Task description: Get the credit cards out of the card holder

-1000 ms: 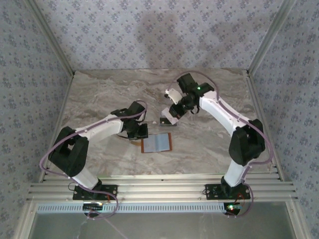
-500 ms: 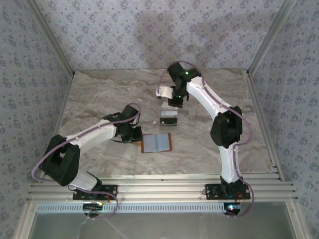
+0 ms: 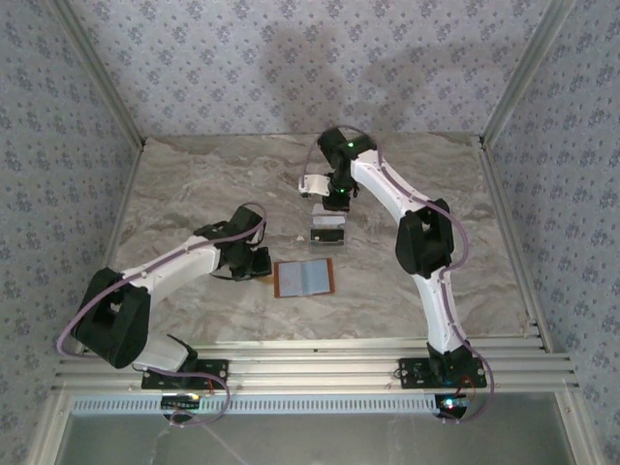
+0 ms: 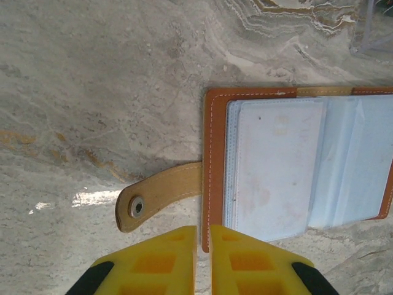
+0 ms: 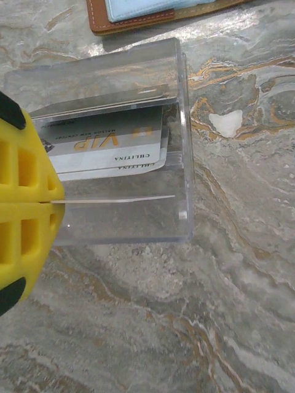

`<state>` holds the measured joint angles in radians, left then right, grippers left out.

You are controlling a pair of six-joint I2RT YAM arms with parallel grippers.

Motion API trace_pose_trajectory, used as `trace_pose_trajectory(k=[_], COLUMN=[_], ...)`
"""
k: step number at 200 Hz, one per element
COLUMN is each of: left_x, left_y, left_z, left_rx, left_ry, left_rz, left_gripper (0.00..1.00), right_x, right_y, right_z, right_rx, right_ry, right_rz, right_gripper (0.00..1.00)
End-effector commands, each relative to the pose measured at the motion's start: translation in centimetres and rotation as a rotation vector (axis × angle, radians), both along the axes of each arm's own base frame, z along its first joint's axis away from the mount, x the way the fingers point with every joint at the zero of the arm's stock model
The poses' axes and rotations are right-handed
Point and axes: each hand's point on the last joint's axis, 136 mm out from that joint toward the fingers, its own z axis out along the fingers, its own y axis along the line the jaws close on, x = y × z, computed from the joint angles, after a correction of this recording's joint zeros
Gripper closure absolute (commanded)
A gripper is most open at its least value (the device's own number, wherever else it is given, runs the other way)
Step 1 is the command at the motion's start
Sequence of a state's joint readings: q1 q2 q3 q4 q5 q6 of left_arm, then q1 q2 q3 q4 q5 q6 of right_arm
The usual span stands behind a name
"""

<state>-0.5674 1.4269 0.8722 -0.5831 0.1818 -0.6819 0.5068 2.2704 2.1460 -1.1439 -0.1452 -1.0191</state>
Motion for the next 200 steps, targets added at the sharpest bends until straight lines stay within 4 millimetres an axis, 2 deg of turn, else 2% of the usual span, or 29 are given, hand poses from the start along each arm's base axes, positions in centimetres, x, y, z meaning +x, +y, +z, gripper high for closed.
trace_pose_trajectory(k=[1, 32, 44, 57, 85, 117, 142, 175, 200], left_x=[-0.4, -0.4, -0.5, -0.5, -0.4, -0.4, -0.3, -0.3, -0.1], left_y=[0.8, 0.9, 1.0, 1.0, 1.1, 1.0, 1.0, 0.9, 0.7], left_z=[0.2, 0.2, 0.2, 0.3, 0.4, 0.3, 0.3, 0.3, 0.3], left_rx=[0.013, 0.013, 0.013, 0.012, 0.01, 0.004, 0.004, 0.001, -0.004], left_ry=[0.003, 0.002, 0.001, 0.0, -0.003, -0.004, -0.004, -0.004, -0.007], left_rz=[0.022, 0.026, 0.024, 0.025, 0.029, 0.027, 0.026, 0.024, 0.023], left_gripper=[0.85, 0.85, 0.85, 0.85, 0.85, 0.85, 0.85, 0.85, 0.85], right_x=[-1.0, -1.3, -0.8, -0.1, 1.5, 3.1, 4.3, 3.8, 2.9], right_y=[-0.4, 0.0, 0.3, 0.5, 0.9, 0.6, 0.3, 0.1, 0.5], right_z=[-1.4, -2.4, -2.1, -1.2, 1.3, 3.3, 3.8, 4.2, 6.0], right_rx=[-0.07, -0.073, -0.068, -0.054, -0.02, -0.027, -0.039, -0.025, 0.048], right_ry=[0.027, 0.045, 0.021, -0.018, -0.123, -0.22, -0.283, -0.292, -0.288], right_rz=[0.165, 0.176, 0.175, 0.167, 0.141, 0.105, 0.071, 0.048, -0.013], right_gripper=[1.0, 1.0, 0.91, 0.84, 0.75, 0.71, 0.68, 0.66, 0.65])
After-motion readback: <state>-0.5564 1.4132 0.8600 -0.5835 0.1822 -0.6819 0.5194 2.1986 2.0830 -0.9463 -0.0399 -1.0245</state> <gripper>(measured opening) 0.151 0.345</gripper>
